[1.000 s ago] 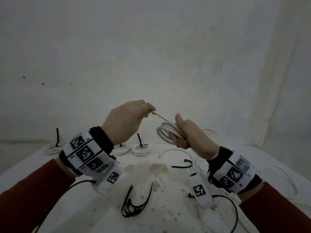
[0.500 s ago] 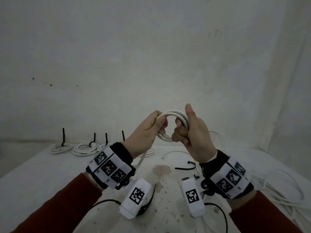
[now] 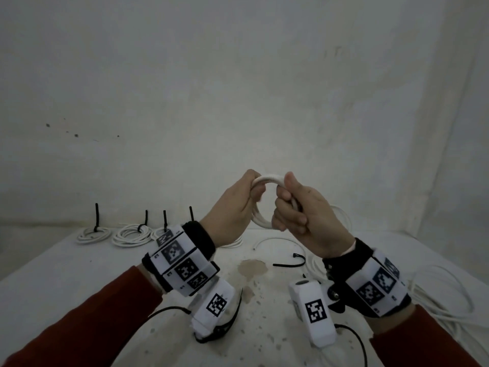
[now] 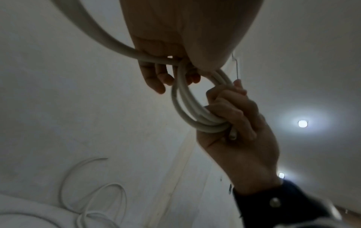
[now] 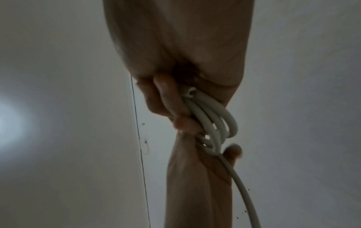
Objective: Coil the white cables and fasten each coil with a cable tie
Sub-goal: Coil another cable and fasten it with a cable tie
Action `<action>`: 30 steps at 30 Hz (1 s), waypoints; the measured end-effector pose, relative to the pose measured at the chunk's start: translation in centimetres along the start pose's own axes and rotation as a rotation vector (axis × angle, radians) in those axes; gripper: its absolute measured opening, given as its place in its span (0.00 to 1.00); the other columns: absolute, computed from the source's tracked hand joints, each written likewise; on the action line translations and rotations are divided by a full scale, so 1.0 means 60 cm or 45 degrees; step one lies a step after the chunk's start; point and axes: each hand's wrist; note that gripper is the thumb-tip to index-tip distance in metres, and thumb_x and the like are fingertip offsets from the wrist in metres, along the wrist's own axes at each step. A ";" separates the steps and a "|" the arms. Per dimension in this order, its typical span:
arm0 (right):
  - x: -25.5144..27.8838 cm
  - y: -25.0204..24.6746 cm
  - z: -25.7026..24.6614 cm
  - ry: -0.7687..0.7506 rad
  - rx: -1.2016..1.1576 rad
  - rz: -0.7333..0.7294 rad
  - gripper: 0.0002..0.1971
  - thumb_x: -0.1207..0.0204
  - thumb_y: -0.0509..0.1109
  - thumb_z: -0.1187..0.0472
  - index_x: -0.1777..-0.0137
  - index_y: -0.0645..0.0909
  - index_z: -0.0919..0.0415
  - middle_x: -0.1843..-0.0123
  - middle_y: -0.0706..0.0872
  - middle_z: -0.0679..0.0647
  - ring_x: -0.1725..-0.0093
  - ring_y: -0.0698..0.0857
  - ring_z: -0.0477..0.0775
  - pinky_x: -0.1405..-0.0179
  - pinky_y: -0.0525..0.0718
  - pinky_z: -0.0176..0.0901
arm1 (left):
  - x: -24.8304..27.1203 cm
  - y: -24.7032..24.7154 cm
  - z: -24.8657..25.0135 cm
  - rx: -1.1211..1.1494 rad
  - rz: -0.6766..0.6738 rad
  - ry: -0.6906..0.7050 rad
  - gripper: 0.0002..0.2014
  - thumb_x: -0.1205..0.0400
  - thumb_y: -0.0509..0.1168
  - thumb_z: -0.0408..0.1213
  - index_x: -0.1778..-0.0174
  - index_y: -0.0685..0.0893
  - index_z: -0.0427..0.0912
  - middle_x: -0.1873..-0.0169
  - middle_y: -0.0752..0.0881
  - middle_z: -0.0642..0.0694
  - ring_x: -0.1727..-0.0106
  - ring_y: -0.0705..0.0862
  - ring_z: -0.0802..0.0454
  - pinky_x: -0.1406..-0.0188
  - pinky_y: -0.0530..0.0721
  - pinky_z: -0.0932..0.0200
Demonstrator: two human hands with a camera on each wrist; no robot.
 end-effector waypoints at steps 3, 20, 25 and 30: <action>0.001 -0.015 -0.008 0.030 -0.100 0.010 0.19 0.19 0.55 0.47 0.67 0.69 0.58 0.83 0.59 0.44 0.84 0.55 0.43 0.79 0.66 0.36 | 0.007 0.003 -0.014 -0.220 -0.018 0.073 0.15 0.14 0.48 0.45 0.40 0.72 0.40 0.59 0.77 0.50 0.61 0.74 0.56 0.61 0.74 0.59; -0.004 -0.046 -0.025 -0.338 -0.865 0.230 0.07 0.22 0.55 0.62 0.55 0.73 0.62 0.69 0.70 0.49 0.73 0.70 0.46 0.64 0.76 0.36 | 0.040 -0.009 -0.011 -1.347 -0.181 0.460 0.19 0.39 0.61 0.22 0.54 0.85 0.37 0.64 0.81 0.45 0.69 0.79 0.49 0.84 0.62 0.64; -0.035 -0.030 -0.006 -0.431 -0.491 0.347 0.07 0.17 0.57 0.59 0.51 0.74 0.62 0.65 0.79 0.49 0.69 0.77 0.46 0.59 0.79 0.36 | 0.037 -0.019 0.009 -1.378 -0.121 0.624 0.15 0.22 0.52 0.30 0.63 0.84 0.42 0.67 0.82 0.47 0.66 0.80 0.47 0.71 0.74 0.55; -0.049 -0.004 0.016 -0.481 0.218 0.373 0.04 0.15 0.60 0.66 0.51 0.74 0.64 0.67 0.81 0.53 0.73 0.82 0.50 0.65 0.82 0.38 | 0.030 -0.039 0.013 -1.382 0.124 0.801 0.13 0.16 0.61 0.42 0.64 0.84 0.44 0.67 0.83 0.49 0.65 0.81 0.47 0.60 0.70 0.55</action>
Point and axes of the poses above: each hand's wrist, its own x-axis away from the middle knuckle, its own y-axis out of the palm, z = x × y
